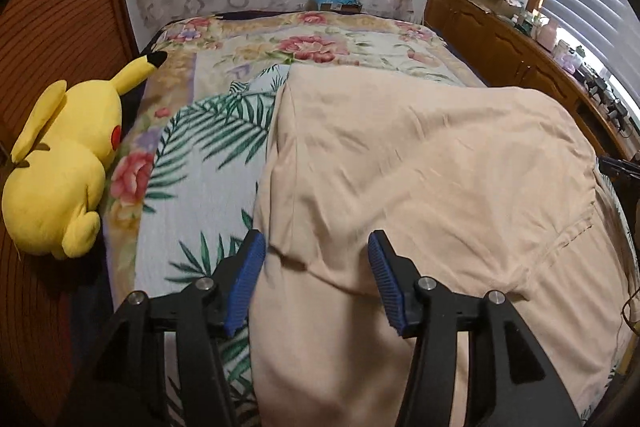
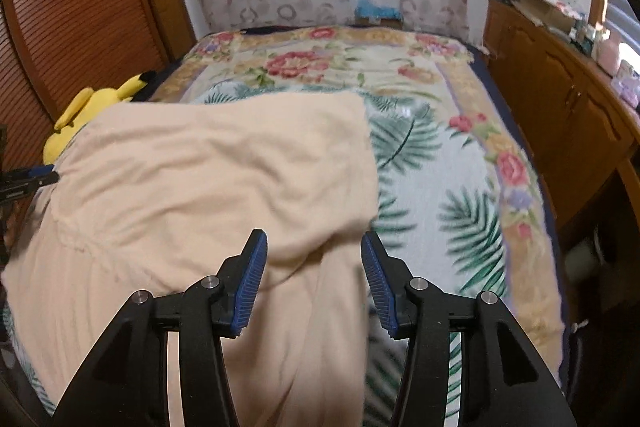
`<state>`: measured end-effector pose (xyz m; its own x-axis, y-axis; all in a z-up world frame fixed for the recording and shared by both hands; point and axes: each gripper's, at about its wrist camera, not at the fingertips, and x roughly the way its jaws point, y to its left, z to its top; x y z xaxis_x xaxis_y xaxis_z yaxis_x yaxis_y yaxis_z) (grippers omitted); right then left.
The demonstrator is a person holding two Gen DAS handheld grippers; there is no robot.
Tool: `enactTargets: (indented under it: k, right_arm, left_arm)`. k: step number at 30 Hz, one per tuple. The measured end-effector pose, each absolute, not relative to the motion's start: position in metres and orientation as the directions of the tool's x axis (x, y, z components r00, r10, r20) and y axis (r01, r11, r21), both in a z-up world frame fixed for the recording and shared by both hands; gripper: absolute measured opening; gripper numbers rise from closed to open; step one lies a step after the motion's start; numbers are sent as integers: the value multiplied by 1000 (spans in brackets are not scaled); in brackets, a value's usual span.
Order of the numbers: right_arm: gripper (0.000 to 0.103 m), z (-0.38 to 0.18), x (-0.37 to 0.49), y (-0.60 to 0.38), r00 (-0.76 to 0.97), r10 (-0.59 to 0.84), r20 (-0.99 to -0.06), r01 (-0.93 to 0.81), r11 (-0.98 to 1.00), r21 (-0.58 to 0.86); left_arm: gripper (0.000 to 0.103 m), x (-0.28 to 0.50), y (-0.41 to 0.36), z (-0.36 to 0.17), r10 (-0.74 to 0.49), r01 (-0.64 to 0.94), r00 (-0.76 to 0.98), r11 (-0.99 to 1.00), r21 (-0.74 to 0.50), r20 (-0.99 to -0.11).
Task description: Fold small clothes
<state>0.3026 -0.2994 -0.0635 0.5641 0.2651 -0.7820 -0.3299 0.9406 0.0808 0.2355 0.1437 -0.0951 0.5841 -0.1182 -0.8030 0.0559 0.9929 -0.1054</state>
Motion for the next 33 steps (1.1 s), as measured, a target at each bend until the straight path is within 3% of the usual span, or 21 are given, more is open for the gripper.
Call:
enactTargets:
  k: [7, 17, 23, 33]
  right_arm:
    - [50, -81, 301, -289, 522, 296, -800, -342, 932, 121]
    - [50, -88, 315, -274, 570, 256, -781, -344, 937, 56]
    - [51, -93, 310, -267, 600, 214, -771, -346, 938, -9]
    - [51, -95, 311, -269, 592, 227, -773, -352, 936, 5]
  left_arm:
    - [53, 232, 143, -98, -105, 50, 592, 994, -93, -799]
    - [53, 233, 145, -99, -117, 42, 595, 993, -115, -795]
    - [33, 237, 142, -97, -151, 61, 612, 988, -144, -777]
    - [32, 238, 138, -76, -149, 92, 661, 989, -118, -735]
